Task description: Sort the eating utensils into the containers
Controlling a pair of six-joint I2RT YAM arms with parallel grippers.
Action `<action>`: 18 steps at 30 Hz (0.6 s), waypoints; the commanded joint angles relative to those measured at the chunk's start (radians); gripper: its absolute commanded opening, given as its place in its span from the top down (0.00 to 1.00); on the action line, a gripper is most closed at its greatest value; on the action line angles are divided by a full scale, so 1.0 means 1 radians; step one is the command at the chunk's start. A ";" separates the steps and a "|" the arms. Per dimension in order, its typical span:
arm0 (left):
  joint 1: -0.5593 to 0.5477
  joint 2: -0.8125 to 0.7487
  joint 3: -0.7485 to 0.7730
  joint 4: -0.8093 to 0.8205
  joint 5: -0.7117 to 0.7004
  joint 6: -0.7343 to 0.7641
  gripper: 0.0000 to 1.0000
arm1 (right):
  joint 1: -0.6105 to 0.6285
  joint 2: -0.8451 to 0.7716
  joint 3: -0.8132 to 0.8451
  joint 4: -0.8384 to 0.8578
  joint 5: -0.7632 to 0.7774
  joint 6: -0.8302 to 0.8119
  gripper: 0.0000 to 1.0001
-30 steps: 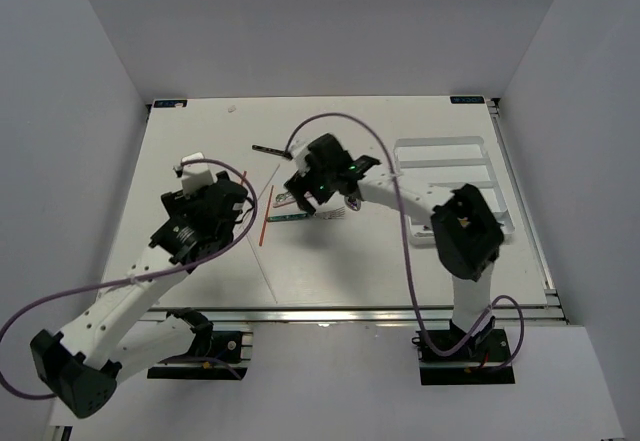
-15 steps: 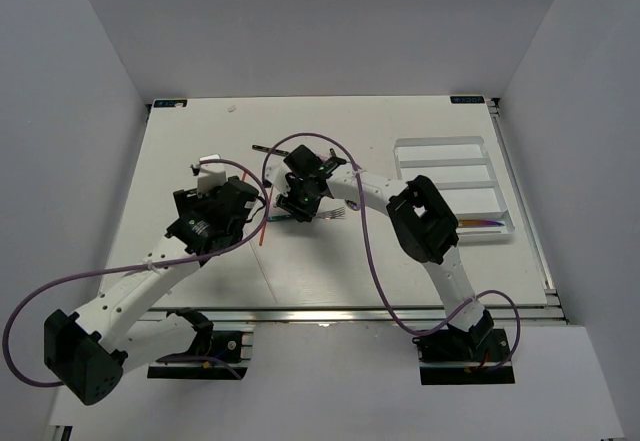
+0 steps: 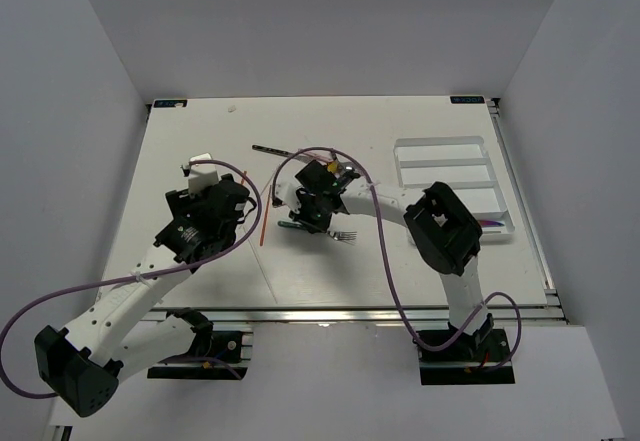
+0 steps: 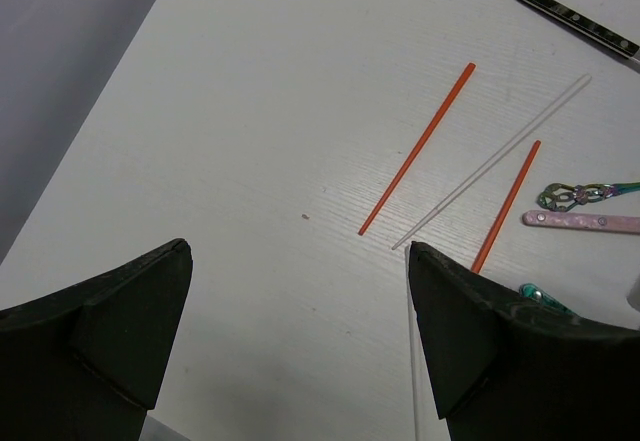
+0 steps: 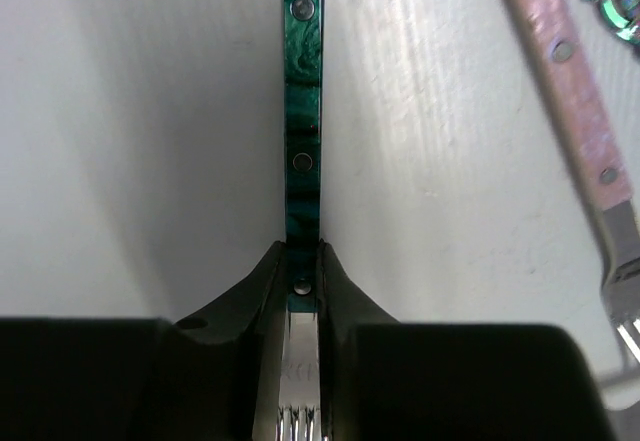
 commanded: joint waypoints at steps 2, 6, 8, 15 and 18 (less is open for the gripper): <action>0.003 -0.023 0.001 0.008 -0.004 0.001 0.02 | -0.022 -0.177 -0.104 0.104 -0.087 0.047 1.00; 0.003 -0.046 -0.001 0.005 -0.011 -0.002 0.02 | -0.182 -0.378 -0.222 0.263 -0.257 0.161 1.00; 0.003 -0.060 -0.005 0.009 -0.007 -0.002 0.02 | -0.247 -0.419 -0.251 0.335 -0.206 0.233 1.00; 0.006 -0.053 -0.004 0.023 0.011 0.010 0.02 | -0.676 -0.502 -0.289 0.237 0.383 1.092 1.00; 0.009 -0.045 -0.002 0.023 0.020 0.016 0.02 | -0.738 -0.660 -0.546 0.350 0.632 1.467 1.00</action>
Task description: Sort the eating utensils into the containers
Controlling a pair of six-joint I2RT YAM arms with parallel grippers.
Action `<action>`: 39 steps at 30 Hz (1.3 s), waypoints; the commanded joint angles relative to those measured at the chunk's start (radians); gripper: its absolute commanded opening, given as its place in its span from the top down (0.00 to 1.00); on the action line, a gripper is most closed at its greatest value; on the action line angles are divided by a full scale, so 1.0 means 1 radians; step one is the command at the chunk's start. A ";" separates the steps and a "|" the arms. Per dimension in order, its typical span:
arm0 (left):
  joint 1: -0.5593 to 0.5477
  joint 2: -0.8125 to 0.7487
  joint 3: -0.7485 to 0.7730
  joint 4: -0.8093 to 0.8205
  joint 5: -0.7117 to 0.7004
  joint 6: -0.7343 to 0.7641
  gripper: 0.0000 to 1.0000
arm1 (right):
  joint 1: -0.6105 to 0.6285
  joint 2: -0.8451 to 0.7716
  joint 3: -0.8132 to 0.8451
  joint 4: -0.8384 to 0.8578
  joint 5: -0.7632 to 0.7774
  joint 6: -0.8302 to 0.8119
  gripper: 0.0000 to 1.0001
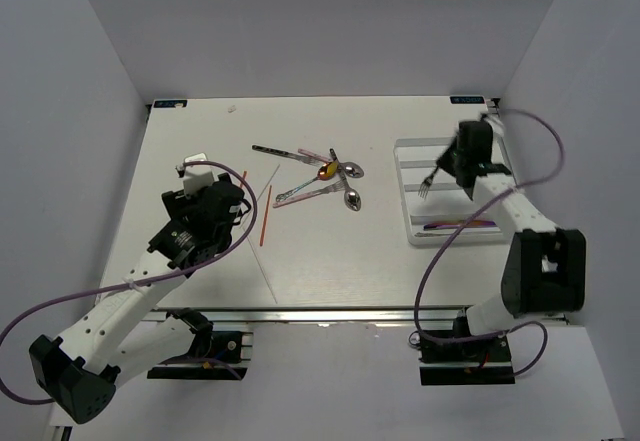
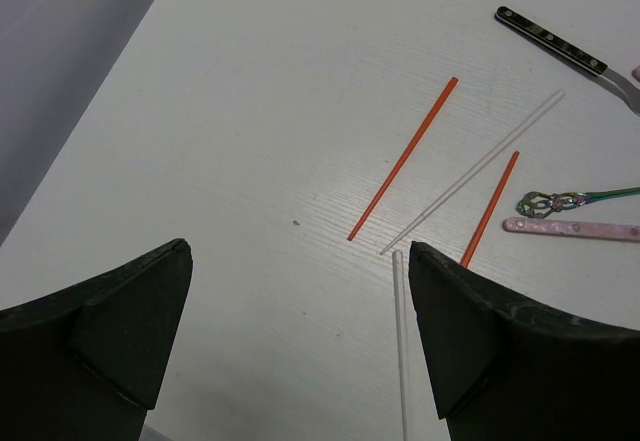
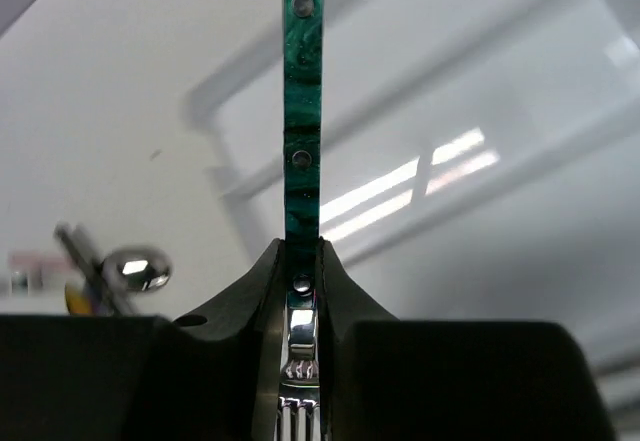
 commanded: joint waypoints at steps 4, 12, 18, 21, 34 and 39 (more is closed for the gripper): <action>0.010 -0.001 -0.006 0.020 0.026 0.019 0.02 | -0.021 -0.226 -0.288 -0.020 0.502 0.834 1.00; 0.010 0.004 -0.010 0.034 0.065 0.035 0.02 | -0.044 -0.137 -0.276 -0.086 0.568 0.977 1.00; 0.010 0.004 -0.013 0.038 0.068 0.039 0.02 | -0.047 -0.127 -0.321 -0.025 0.536 0.968 0.71; 0.010 0.007 -0.013 0.040 0.075 0.042 0.02 | -0.049 -0.133 -0.290 -0.018 0.508 0.895 0.17; 0.016 -0.016 0.001 0.004 -0.020 -0.005 0.02 | 0.251 0.240 0.266 0.087 -0.529 -0.357 0.11; 0.017 -0.004 -0.001 0.006 -0.010 0.003 0.02 | 0.484 0.426 0.483 -0.235 -0.311 -0.964 0.11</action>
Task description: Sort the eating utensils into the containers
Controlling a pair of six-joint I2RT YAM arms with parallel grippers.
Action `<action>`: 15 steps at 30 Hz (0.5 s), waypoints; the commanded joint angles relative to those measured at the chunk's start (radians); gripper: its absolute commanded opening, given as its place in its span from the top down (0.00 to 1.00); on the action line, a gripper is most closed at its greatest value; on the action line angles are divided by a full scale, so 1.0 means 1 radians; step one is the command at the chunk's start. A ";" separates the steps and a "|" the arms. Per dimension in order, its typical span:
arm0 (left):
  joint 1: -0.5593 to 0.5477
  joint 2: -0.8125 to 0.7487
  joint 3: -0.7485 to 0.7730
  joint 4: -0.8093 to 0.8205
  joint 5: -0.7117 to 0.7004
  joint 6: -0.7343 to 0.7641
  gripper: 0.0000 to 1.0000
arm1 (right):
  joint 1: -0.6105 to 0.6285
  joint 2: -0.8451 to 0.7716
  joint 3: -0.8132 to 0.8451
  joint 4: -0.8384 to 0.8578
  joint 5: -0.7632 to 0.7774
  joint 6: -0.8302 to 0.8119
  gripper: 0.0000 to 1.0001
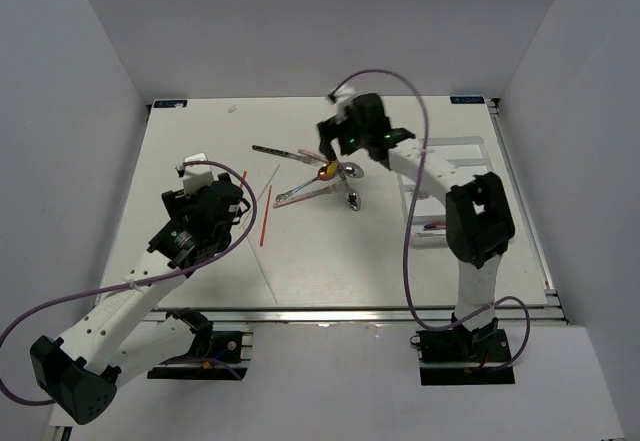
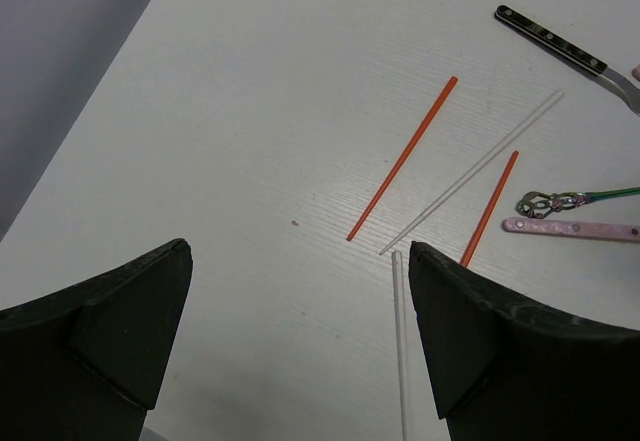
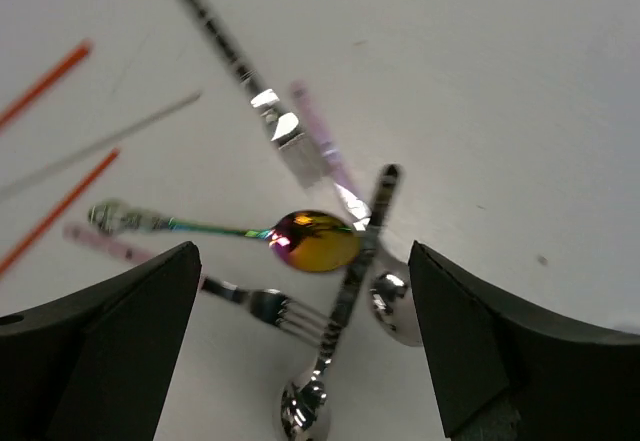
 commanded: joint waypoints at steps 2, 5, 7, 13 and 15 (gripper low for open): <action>0.007 -0.005 0.004 -0.008 -0.029 -0.006 0.02 | 0.160 0.033 0.015 -0.259 -0.028 -0.661 0.11; 0.007 -0.005 0.003 -0.006 -0.035 -0.006 0.02 | 0.190 0.050 0.044 -0.282 -0.145 -0.735 0.11; 0.007 -0.002 0.003 -0.005 -0.033 -0.005 0.02 | 0.190 0.099 0.105 -0.372 -0.245 -0.764 0.17; 0.007 0.004 0.001 -0.003 -0.023 0.000 0.02 | 0.202 0.247 0.285 -0.472 -0.237 -0.827 0.23; 0.007 0.003 0.001 -0.002 -0.018 0.001 0.02 | 0.202 0.266 0.288 -0.462 -0.226 -0.836 0.24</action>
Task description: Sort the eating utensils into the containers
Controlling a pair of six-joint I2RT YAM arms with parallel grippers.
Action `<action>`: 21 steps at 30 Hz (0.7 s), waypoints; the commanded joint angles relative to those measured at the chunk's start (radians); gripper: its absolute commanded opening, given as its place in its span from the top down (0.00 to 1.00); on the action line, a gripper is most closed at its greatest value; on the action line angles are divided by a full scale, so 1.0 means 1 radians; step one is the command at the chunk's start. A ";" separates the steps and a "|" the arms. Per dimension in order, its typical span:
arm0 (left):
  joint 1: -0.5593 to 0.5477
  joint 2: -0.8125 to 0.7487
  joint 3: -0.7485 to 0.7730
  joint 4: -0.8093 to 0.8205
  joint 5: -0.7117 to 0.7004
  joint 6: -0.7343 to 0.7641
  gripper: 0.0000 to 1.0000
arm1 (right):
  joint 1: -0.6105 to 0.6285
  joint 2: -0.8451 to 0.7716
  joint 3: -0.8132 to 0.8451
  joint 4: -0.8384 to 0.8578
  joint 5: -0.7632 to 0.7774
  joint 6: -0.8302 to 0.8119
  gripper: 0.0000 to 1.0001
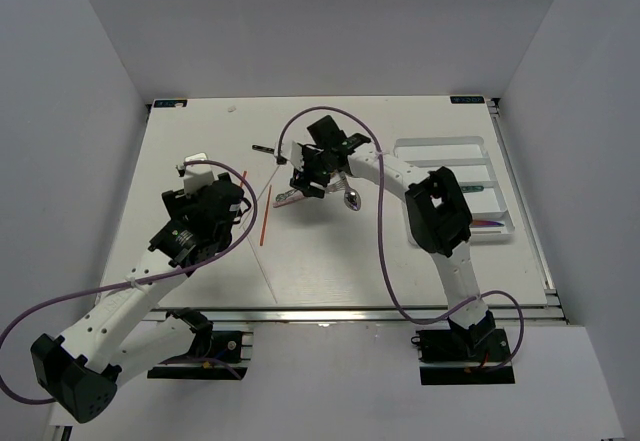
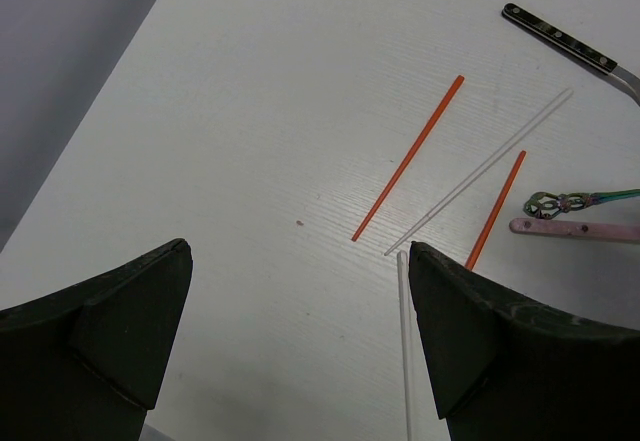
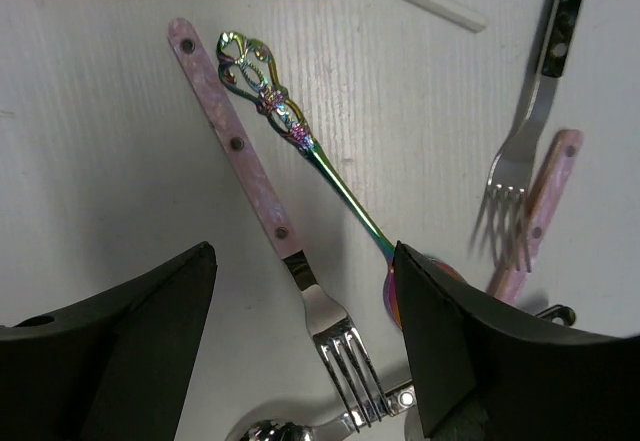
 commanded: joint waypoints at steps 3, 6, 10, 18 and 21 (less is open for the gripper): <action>0.007 -0.004 -0.001 0.009 -0.004 0.005 0.02 | 0.004 0.050 0.075 -0.093 -0.020 -0.093 0.27; 0.007 -0.003 -0.001 0.012 0.000 0.008 0.02 | 0.003 0.062 0.086 -0.107 -0.029 -0.097 0.30; 0.007 0.002 -0.002 0.015 0.009 0.013 0.02 | 0.003 0.081 0.069 -0.089 -0.030 -0.107 0.33; 0.007 -0.001 -0.004 0.020 0.023 0.021 0.02 | -0.002 0.139 0.069 -0.073 -0.029 -0.117 0.42; 0.007 0.000 -0.005 0.023 0.031 0.024 0.02 | -0.002 0.138 0.057 -0.073 -0.049 -0.123 0.61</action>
